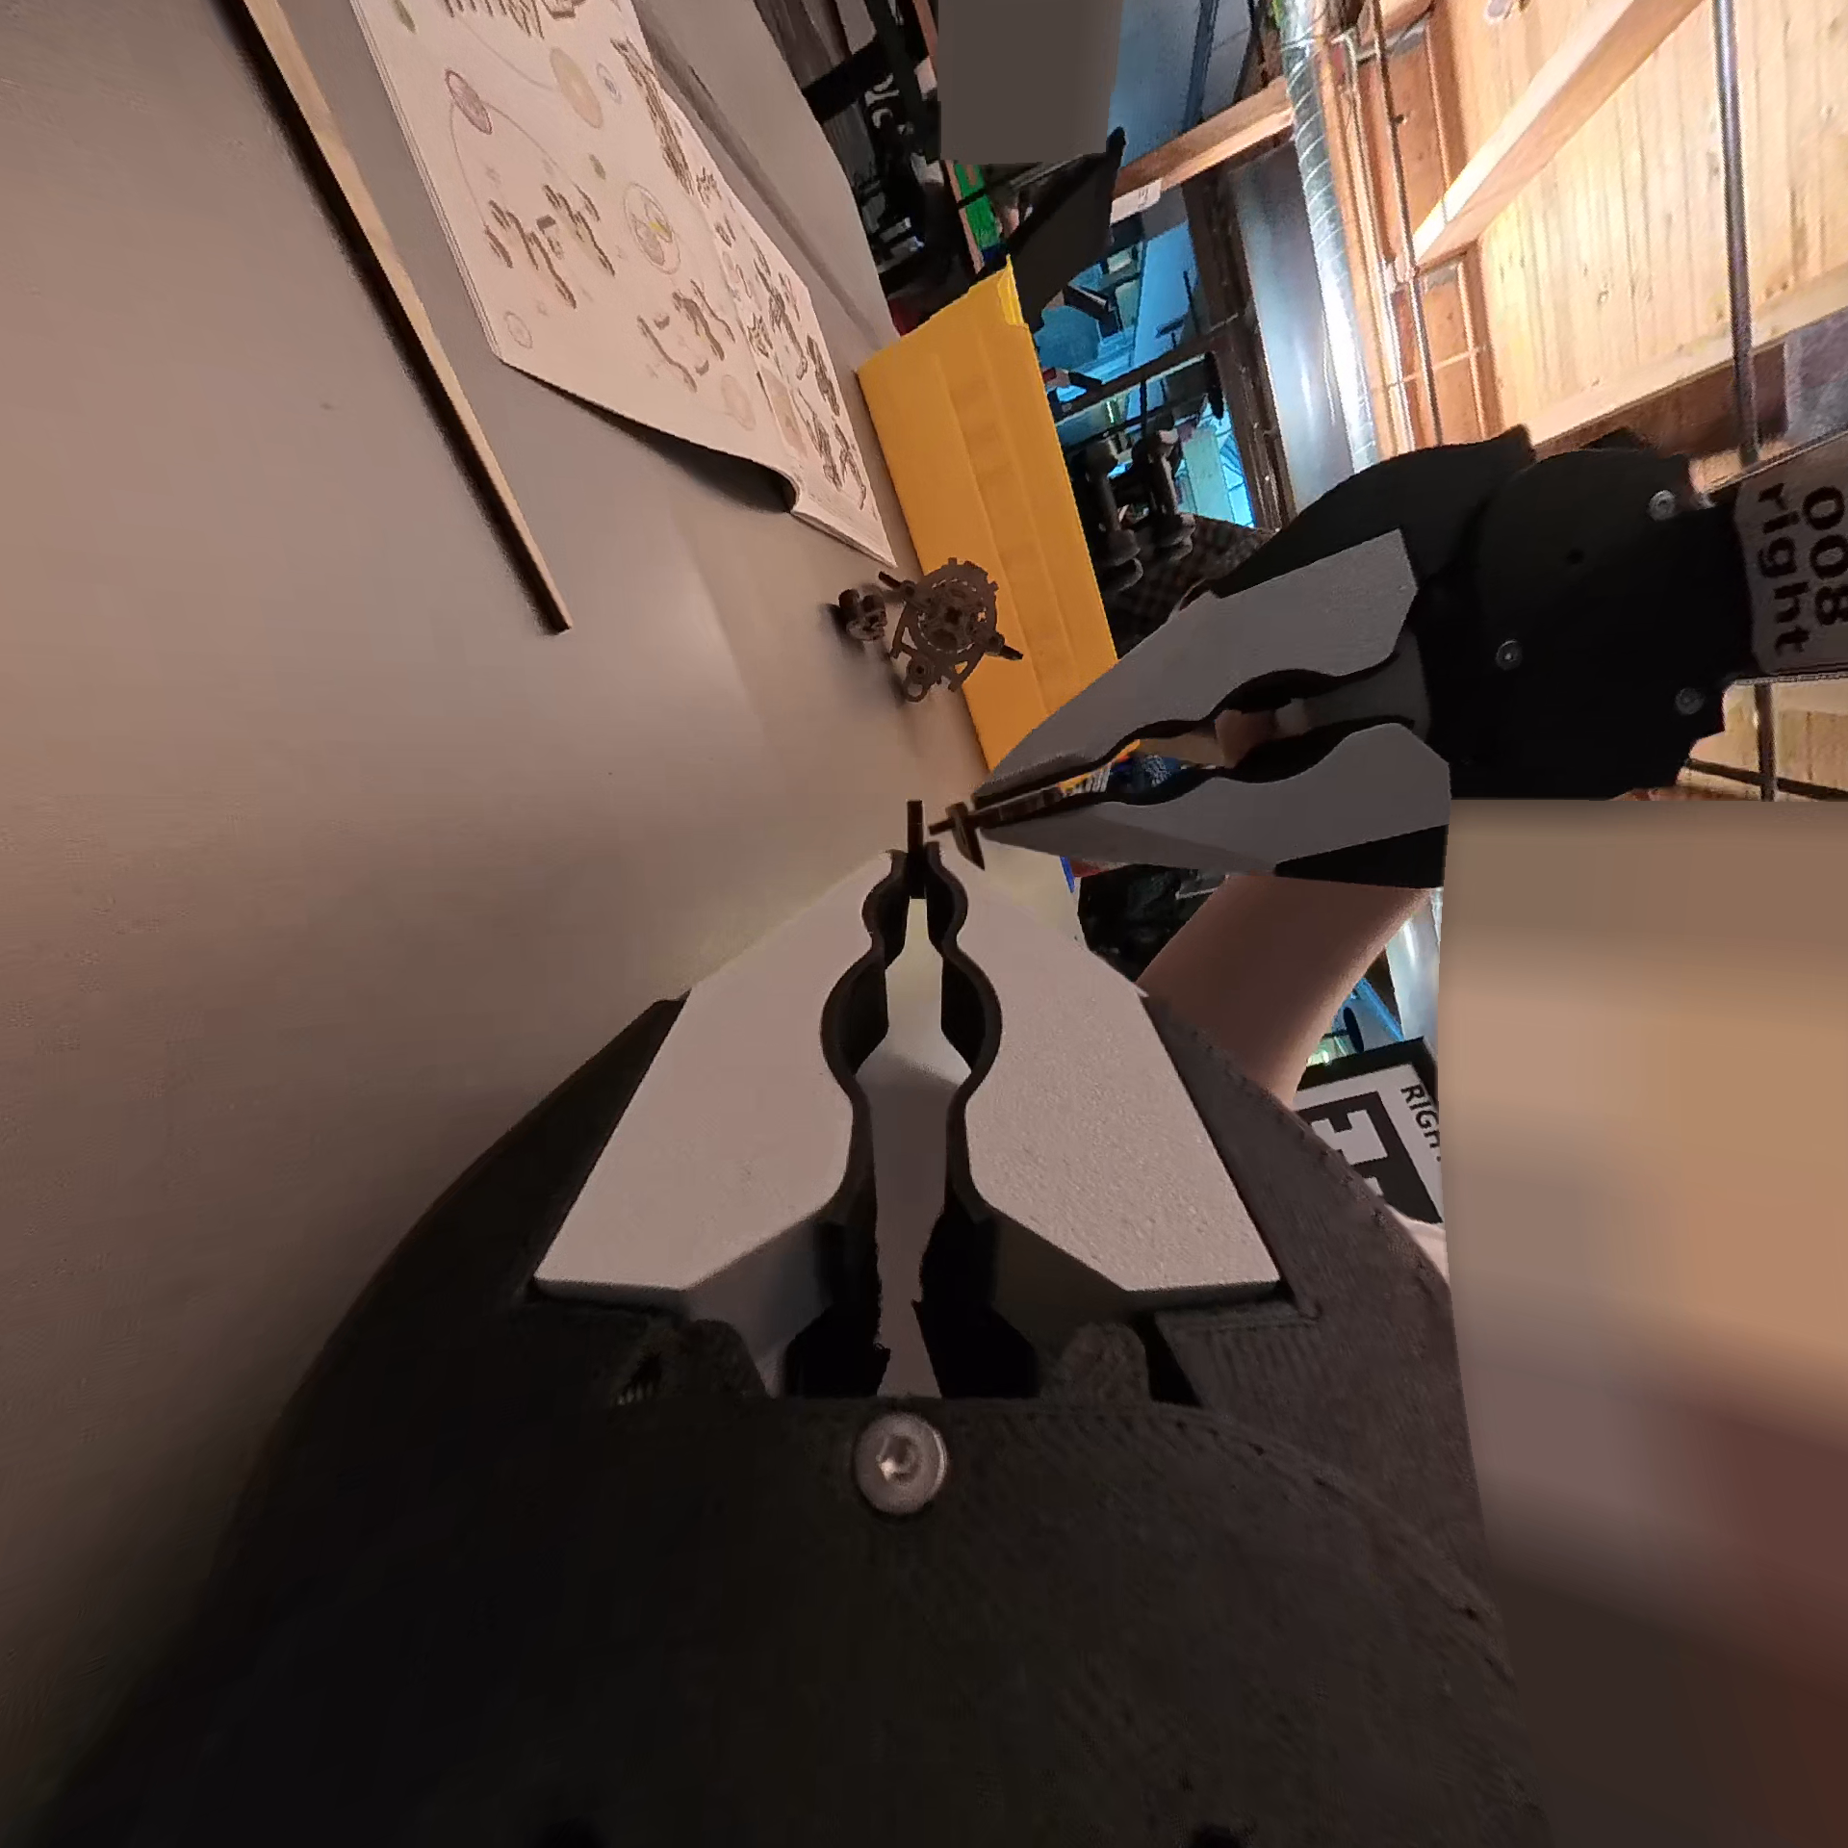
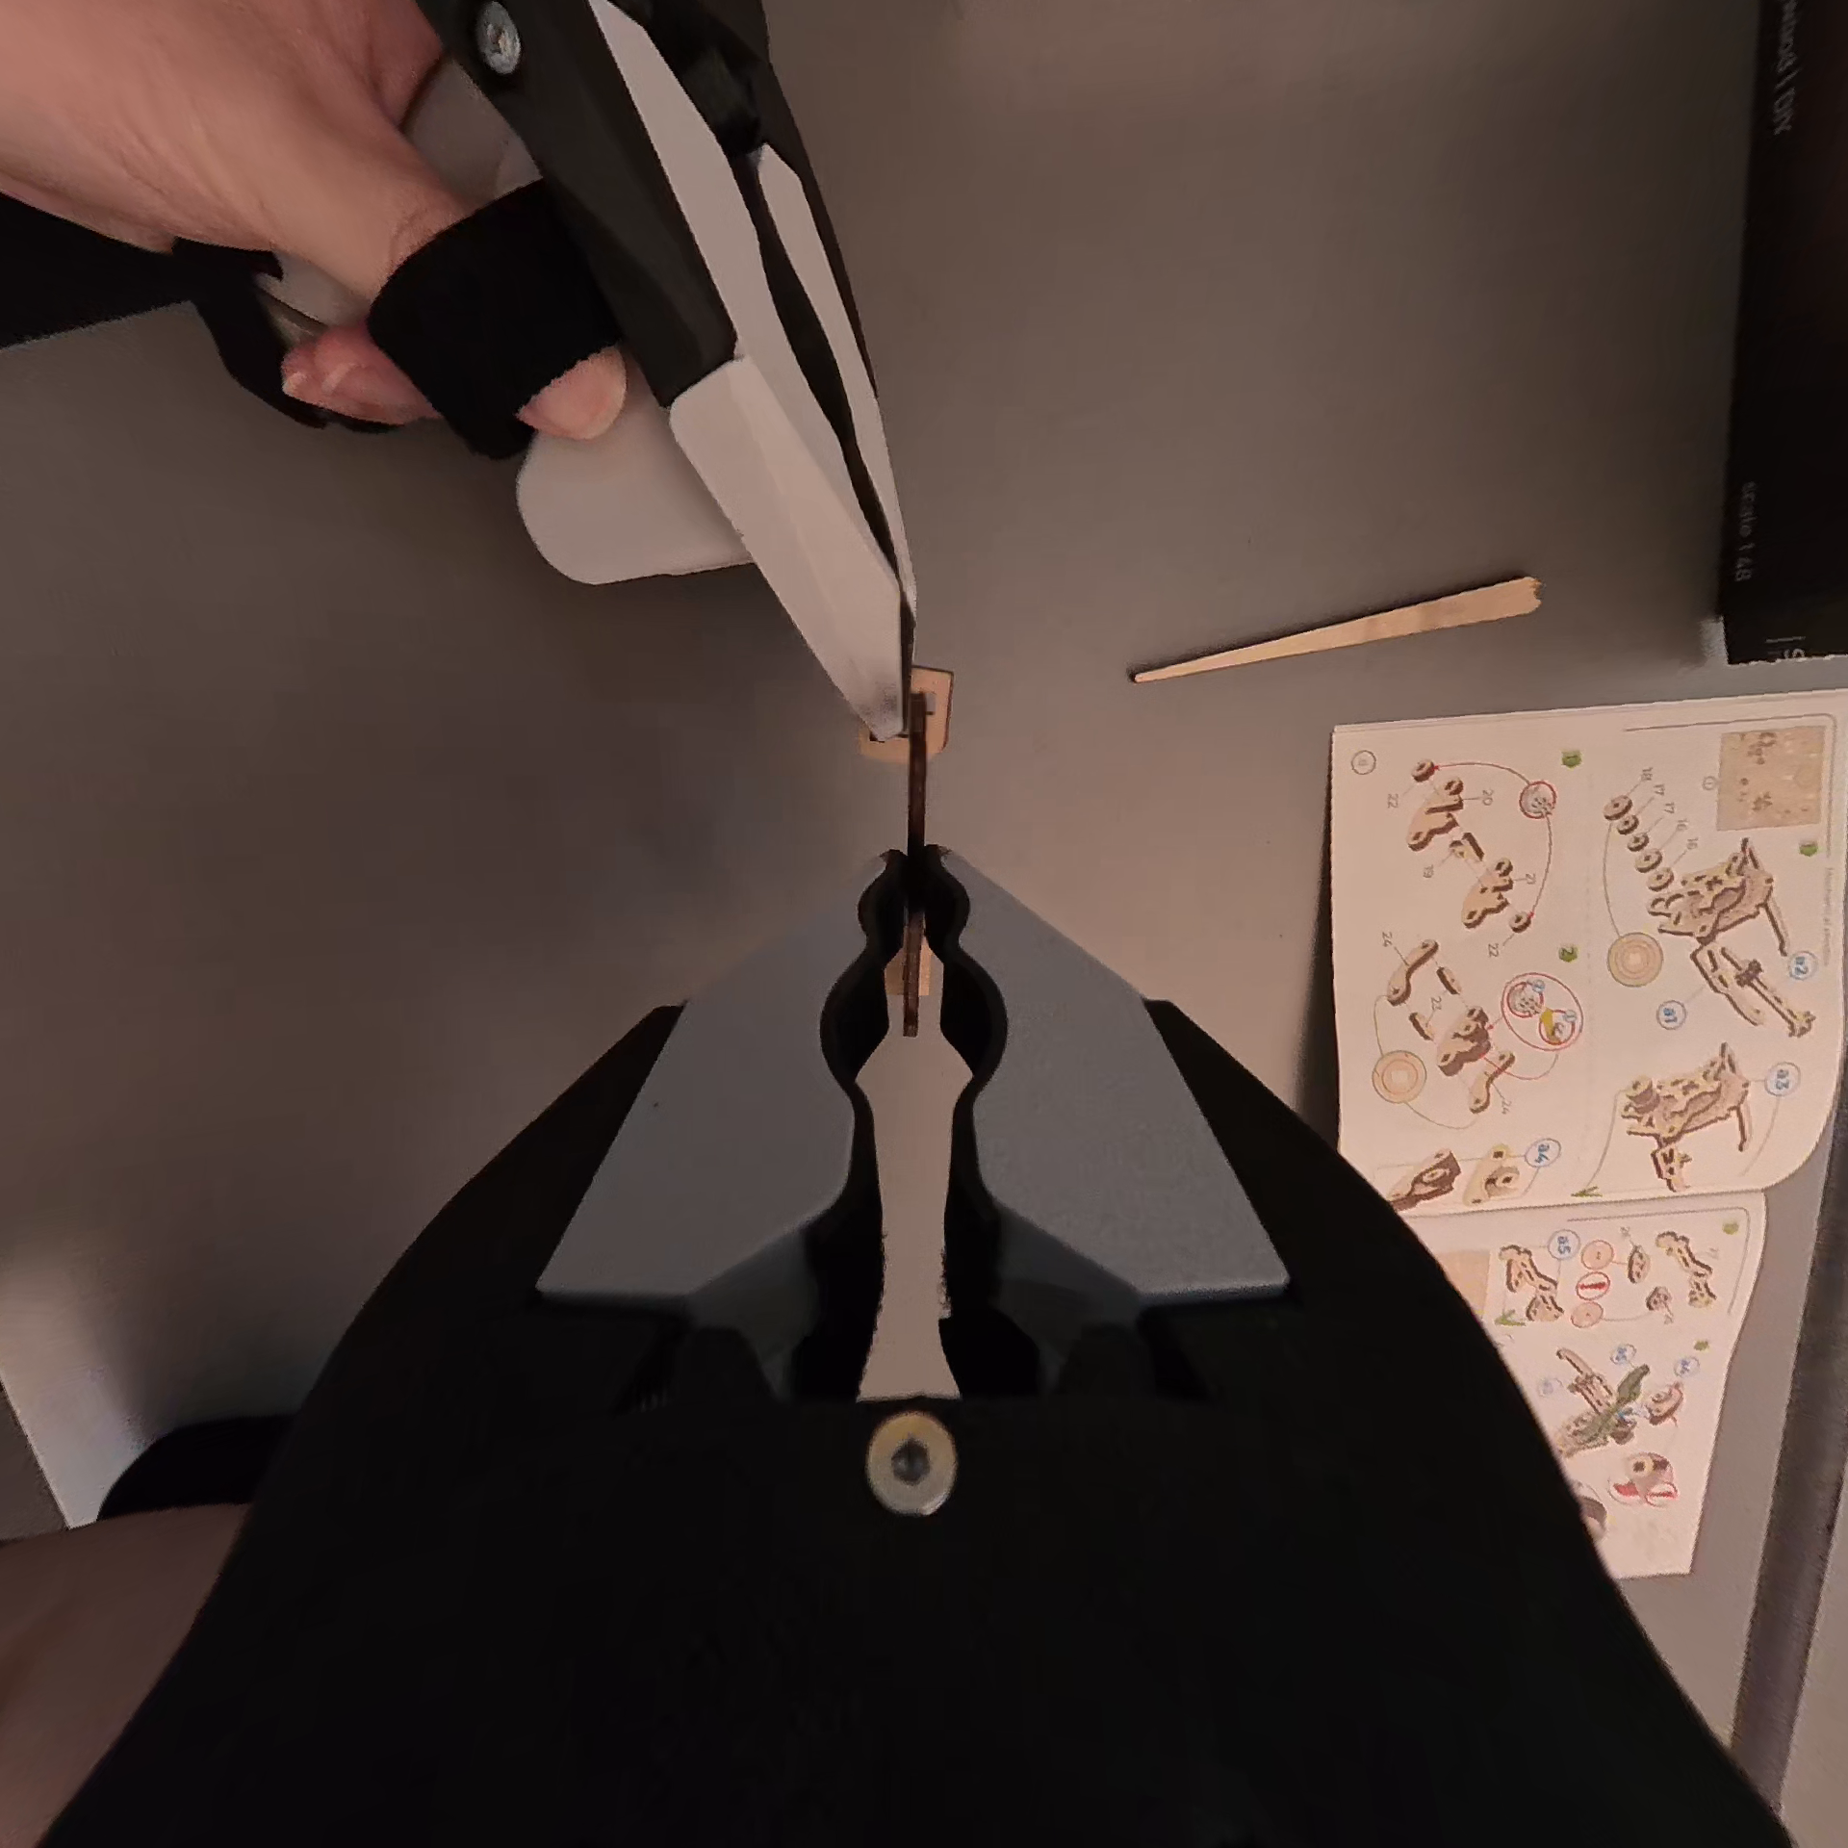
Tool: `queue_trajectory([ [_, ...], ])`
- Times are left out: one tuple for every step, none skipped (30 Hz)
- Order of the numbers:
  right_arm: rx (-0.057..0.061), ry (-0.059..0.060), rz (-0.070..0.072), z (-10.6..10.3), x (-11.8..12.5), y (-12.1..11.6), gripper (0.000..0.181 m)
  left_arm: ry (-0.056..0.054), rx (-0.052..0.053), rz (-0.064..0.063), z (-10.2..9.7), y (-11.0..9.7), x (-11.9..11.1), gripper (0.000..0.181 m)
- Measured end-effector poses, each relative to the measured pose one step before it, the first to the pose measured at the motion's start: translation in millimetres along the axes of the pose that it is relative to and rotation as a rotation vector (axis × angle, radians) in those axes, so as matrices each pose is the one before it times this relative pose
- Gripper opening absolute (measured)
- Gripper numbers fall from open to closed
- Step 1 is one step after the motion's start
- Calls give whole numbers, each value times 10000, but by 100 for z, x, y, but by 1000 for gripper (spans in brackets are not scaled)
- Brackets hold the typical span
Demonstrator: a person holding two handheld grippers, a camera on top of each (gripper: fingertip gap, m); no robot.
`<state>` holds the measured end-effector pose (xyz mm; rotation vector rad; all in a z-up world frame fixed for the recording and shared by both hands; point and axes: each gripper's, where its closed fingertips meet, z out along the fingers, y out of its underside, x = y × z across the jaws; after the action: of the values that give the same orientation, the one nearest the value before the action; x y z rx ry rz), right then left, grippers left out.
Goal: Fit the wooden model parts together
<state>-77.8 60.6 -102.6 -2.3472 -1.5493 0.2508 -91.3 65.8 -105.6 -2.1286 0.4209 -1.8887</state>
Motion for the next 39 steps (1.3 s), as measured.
queue_trajectory([
  [2,44,24,99,114,-57,2,-11,-35,35,-29,24,-7,0],
  [14,43,47,75,137,-69,2,-5,-63,53,10,79,3,0],
  [46,-48,46,51,-22,-107,2,17,-14,25,29,32,27,0],
  [65,-57,22,29,-54,-129,2,-13,-6,-45,62,11,-43,0],
  [40,-41,27,33,-27,-67,2,60,-13,-65,35,35,12,0],
  [2,-66,51,17,-69,-14,2,107,17,-91,-4,-10,75,0],
  [34,-70,61,-3,-87,-61,2,95,21,-87,-24,-29,60,0],
  [43,-45,57,-42,-40,-96,2,74,32,-62,-31,-59,49,0],
  [28,18,60,-44,58,-43,2,32,49,-28,-43,-78,10,0],
  [-4,23,80,-36,92,5,2,-7,52,8,-45,-92,-19,0],
  [-33,22,60,-22,86,68,2,24,73,36,-33,-127,45,0],
  [20,37,32,-39,104,20,2,-15,13,24,-4,-33,-2,0],
  [51,-45,30,-30,-4,-45,2,-42,-11,29,9,0,-40,0],
  [77,-31,20,-29,9,-94,2,-18,-12,48,18,20,-12,0],
  [79,-29,36,-3,36,-105,2,-11,-38,36,30,59,-1,0],
  [22,-86,36,55,-73,-28,2,-24,-30,42,26,56,-20,0],
  [-19,-54,-3,86,-26,45,2,-48,-37,42,42,59,-64,0],
  [-40,-6,1,99,41,86,2,-19,1,37,28,13,-11,0],
  [-30,-60,28,106,-23,67,2,-6,-15,15,17,30,10,0],
  [-2,-86,30,98,-62,16,2,6,-23,9,32,41,32,0],
  [-9,-48,23,100,-10,9,2,11,0,-1,10,18,24,0],
  [-19,-2,8,103,43,27,2,-14,0,11,-2,2,-6,0],
  [-24,-22,9,96,-5,19,2,-22,-27,26,9,37,-25,0],
  [-27,-68,5,86,-88,19,2,-2,-14,13,9,24,3,0],
  [-15,-24,-21,81,-35,11,2,-10,-9,5,13,7,-7,0],
  [-11,20,-9,54,30,-2,2,-48,-10,19,-8,10,-71,0],
  [-24,1,15,48,12,3,2,-43,-18,29,5,16,-59,0],
  [-25,-13,-5,66,-24,17,2,-8,-23,34,9,24,8,0],
  [-14,23,-9,65,29,-3,2,-11,-11,22,18,21,8,0],
  [-24,2,12,69,4,6,2,-67,-23,37,9,32,-72,0],
  [-41,-1,-2,79,-3,32,2,-70,-29,60,11,41,-69,0],
  [-17,8,-19,73,-6,5,2,-83,-25,62,1,27,-71,0],
  [-5,-17,-2,70,-10,-17,2,-100,-40,103,3,47,-77,0],
  [-10,-26,5,75,-26,-6,2,-109,-60,121,2,45,-69,0],
  [-43,-9,-21,111,-16,59,2,-148,-63,132,-4,56,-126,0],
  [-37,7,-56,156,-1,36,2,-160,-72,128,-10,75,-158,0],
  [-29,-13,-40,195,-16,-12,2,-159,-47,99,-29,33,-169,0],
  [-62,-39,-4,231,-37,39,2,-125,-41,84,-44,14,-133,0],
  [-32,-8,-19,221,-3,-31,2,-135,-83,64,-45,84,-177,0],
])
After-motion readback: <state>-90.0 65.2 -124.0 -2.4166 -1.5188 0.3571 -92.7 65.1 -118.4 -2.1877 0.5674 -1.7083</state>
